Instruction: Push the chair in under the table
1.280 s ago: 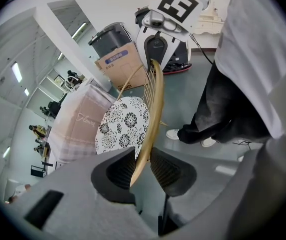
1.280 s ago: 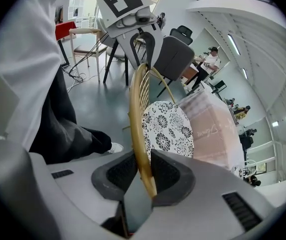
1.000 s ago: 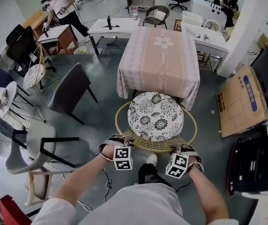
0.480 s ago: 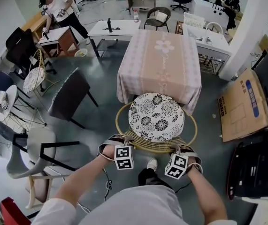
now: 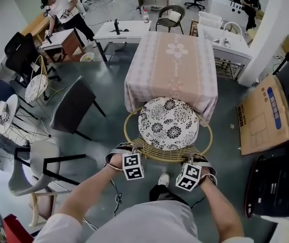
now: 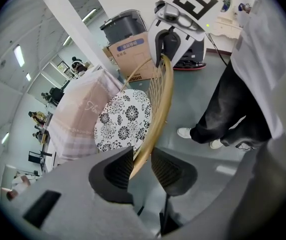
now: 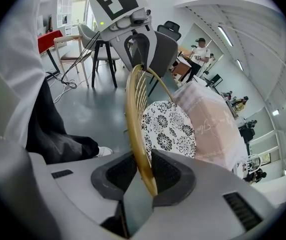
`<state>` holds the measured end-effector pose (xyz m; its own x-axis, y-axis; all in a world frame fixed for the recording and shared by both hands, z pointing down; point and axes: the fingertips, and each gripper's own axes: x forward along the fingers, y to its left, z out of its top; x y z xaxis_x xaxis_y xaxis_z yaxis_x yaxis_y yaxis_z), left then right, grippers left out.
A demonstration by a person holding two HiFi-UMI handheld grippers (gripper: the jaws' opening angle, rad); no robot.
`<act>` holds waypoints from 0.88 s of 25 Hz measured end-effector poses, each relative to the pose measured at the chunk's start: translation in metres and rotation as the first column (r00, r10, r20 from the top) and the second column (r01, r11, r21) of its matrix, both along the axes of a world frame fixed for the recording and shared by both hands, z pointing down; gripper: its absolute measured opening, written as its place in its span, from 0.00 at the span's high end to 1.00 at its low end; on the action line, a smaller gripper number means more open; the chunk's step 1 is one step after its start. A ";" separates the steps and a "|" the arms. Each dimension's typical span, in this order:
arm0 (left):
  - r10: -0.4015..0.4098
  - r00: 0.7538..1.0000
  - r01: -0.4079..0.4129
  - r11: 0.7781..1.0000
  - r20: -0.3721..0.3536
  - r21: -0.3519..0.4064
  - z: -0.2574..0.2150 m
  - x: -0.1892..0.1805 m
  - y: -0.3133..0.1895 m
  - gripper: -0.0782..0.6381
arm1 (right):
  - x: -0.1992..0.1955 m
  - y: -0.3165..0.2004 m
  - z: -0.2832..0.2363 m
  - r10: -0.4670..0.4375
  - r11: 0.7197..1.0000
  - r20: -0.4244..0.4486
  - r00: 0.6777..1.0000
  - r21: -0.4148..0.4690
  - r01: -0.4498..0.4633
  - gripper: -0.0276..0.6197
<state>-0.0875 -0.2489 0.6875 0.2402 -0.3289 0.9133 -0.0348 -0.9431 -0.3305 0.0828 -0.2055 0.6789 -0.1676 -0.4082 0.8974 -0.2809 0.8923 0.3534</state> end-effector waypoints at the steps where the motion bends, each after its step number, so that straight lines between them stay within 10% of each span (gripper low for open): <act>1: -0.008 1.000 0.008 1.000 0.001 -0.003 0.000 0.000 -0.003 0.74 | 0.000 -0.003 0.000 0.000 1.000 0.004 1.000 -0.005 0.000 0.85; 22: -0.105 0.994 0.104 0.994 0.041 0.027 -0.001 0.016 -0.087 0.73 | 0.015 -0.087 -0.004 -0.023 1.000 0.050 0.998 0.011 0.023 0.84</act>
